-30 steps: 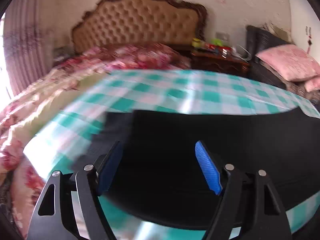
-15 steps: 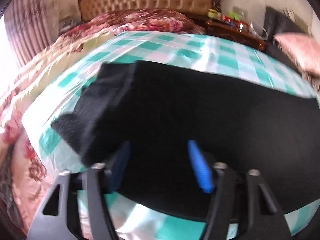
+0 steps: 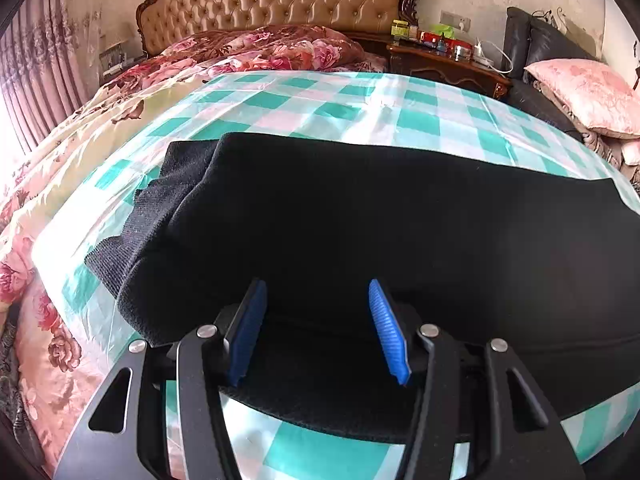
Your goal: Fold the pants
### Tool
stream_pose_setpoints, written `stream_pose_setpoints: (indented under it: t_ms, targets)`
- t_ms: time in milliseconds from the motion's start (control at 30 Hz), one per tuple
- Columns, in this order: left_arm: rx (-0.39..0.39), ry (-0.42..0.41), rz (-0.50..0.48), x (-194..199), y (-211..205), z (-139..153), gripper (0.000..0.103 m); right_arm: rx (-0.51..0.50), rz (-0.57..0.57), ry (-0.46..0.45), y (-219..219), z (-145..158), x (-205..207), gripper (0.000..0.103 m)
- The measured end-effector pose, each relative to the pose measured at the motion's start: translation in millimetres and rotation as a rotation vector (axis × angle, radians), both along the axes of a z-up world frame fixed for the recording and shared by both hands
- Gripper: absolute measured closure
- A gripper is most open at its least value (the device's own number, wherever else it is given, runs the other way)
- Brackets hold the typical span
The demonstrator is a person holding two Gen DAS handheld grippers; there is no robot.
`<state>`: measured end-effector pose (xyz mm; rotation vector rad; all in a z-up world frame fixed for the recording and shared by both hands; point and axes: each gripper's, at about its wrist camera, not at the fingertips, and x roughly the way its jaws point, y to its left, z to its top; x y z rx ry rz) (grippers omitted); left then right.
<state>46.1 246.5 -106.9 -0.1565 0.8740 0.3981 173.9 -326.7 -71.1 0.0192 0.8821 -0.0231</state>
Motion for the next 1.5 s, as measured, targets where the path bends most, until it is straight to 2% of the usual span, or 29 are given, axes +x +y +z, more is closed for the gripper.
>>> stream_pose_setpoints:
  t_ms: [67,167,200,333,400,467,533,700,833,933,967,1033,1133,1167,1200,1233,1267,1333,1433,1500]
  targets:
    - [0.002,-0.003,0.005,-1.2,3.0,0.9,0.049,-0.009,0.008,0.025,6.3,-10.5,16.6,0.011]
    - [0.003,-0.003,0.019,-6.2,9.6,0.2,0.049,-0.164,-0.058,0.094,2.5,-31.6,25.8,0.011]
    - [0.004,-0.004,0.026,-8.4,12.7,-0.9,0.049,-0.177,-0.066,0.093,-2.3,-34.3,22.8,0.011]
    - [-0.041,-0.010,0.053,-11.6,24.9,-5.9,0.049,-0.222,-0.073,0.095,-4.4,-32.0,13.7,0.011]
    - [-0.035,-0.018,0.055,-12.3,23.0,-2.0,0.049,-0.208,-0.078,0.059,-5.7,-20.8,4.8,0.011]
    - [-0.038,-0.037,0.048,-16.1,22.3,1.0,0.049,-0.134,-0.104,-0.012,-19.6,-0.8,-15.4,0.011]
    - [-0.042,-0.046,0.051,-19.6,23.1,2.0,0.049,-0.077,-0.166,-0.015,-44.1,7.2,-25.9,0.011]
    - [-0.045,-0.040,0.053,-20.7,23.7,-2.1,0.049,0.326,-0.374,0.023,-154.3,3.5,-65.1,0.010]
    - [-0.033,-0.033,0.055,-16.9,19.6,-4.7,0.044,0.359,-0.414,0.042,-185.2,-5.7,-81.9,0.010]
    - [-0.032,-0.030,0.055,-16.5,18.4,-4.6,0.043,0.504,-0.371,0.065,-190.2,-20.4,-82.9,0.010]
    - [-0.036,-0.031,0.055,-16.5,18.4,-4.5,0.043,0.524,-0.340,0.081,-187.2,-26.9,-77.3,0.010]
    - [-0.040,-0.031,0.055,-15.6,18.0,-4.9,0.043,0.497,-0.313,0.096,-180.3,-37.4,-67.6,0.007]
    - [-0.041,-0.029,0.055,-15.1,17.9,-5.3,0.043,0.464,-0.311,0.074,-176.2,-37.4,-60.0,0.007]
    - [-0.042,-0.029,0.055,-14.6,17.1,-5.6,0.043,0.477,-0.315,0.071,-176.3,-38.1,-57.4,0.009]
    - [-0.042,-0.031,0.056,-14.8,17.5,-5.4,0.043,0.478,-0.316,0.065,-175.3,-38.7,-56.1,0.015]
    - [-0.041,-0.031,0.056,-15.0,17.9,-5.3,0.043,0.449,-0.310,0.064,-171.6,-39.2,-53.8,0.031]
    - [-0.040,-0.031,0.057,-14.6,17.3,-5.4,0.042,0.458,-0.296,0.062,-170.8,-39.5,-52.1,0.042]
    - [-0.037,-0.029,0.055,-14.3,17.5,-5.3,0.042,0.486,-0.314,0.061,-171.3,-36.5,-53.3,0.051]
    - [-0.050,-0.035,0.053,-15.8,21.4,-5.4,0.042,0.421,-0.329,0.061,-166.2,-21.1,-59.7,0.064]
    - [-0.050,-0.038,0.048,-16.5,22.9,-5.6,0.042,0.398,-0.342,0.068,-163.4,-14.2,-64.6,0.066]
